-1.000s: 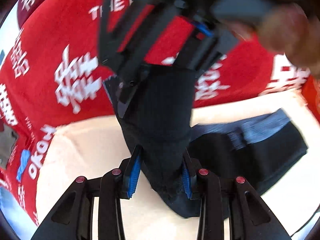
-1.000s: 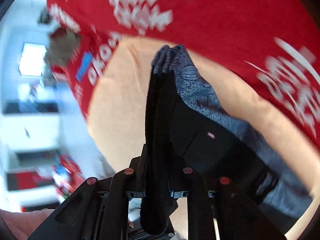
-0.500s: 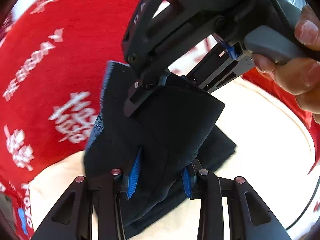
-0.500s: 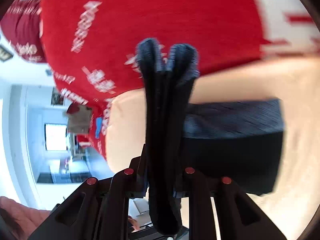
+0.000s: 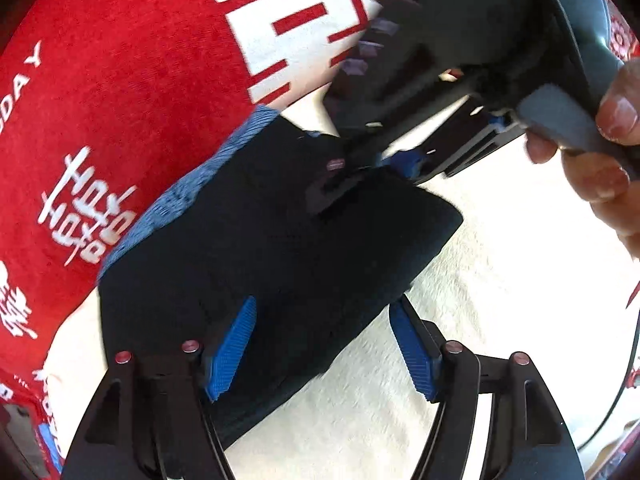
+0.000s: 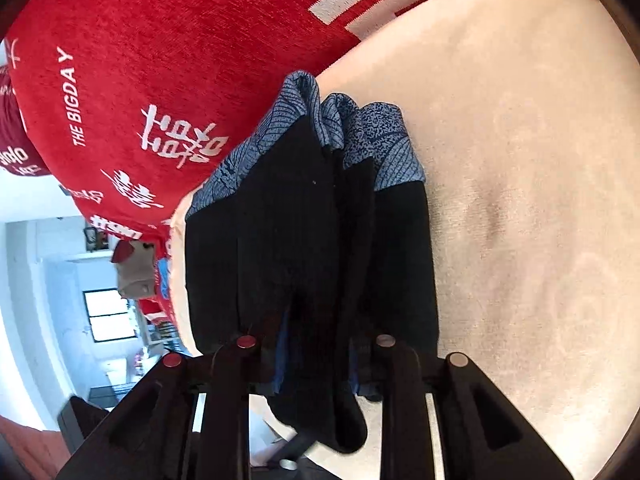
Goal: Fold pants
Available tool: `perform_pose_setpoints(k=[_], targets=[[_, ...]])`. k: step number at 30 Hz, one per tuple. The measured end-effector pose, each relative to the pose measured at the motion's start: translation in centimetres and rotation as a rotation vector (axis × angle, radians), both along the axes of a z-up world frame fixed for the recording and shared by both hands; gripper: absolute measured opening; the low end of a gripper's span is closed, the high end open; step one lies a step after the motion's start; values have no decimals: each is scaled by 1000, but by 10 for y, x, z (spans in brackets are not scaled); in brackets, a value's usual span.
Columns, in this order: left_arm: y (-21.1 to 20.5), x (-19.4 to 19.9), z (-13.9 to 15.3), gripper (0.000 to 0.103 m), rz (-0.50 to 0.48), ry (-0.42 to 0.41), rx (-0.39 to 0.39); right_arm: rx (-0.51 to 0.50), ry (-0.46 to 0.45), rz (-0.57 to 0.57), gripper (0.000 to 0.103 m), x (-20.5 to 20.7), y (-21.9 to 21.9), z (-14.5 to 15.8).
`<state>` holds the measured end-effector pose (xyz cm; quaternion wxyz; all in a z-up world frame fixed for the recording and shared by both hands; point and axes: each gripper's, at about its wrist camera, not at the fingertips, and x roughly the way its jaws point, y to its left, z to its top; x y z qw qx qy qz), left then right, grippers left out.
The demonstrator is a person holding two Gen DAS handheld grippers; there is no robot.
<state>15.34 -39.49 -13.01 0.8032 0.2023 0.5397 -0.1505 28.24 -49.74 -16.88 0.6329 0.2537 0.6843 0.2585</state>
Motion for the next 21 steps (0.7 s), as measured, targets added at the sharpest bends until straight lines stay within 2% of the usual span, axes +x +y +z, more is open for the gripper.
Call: perform_pose_setpoints(k=[5, 8, 12, 15, 18, 20, 21], targets=[[45, -3, 27, 70, 89, -12, -21, -126, -33, 65, 29, -11, 13, 24], [79, 6, 30, 70, 172, -11, -1, -139, -30, 52, 29, -20, 8, 28], [127, 22, 19, 70, 324, 38, 6, -171, -53, -21, 29, -31, -7, 38], [150, 29, 6, 70, 422, 106, -40, -177, -143, -54, 29, -38, -12, 61], [159, 28, -4, 70, 477, 159, -91, -191, -214, -10, 29, -39, 5, 77], [160, 26, -7, 70, 490, 161, -100, -235, -215, 47, 29, -39, 19, 73], [158, 24, -7, 74, 491, 158, -101, -266, -204, 78, 29, -39, 26, 66]])
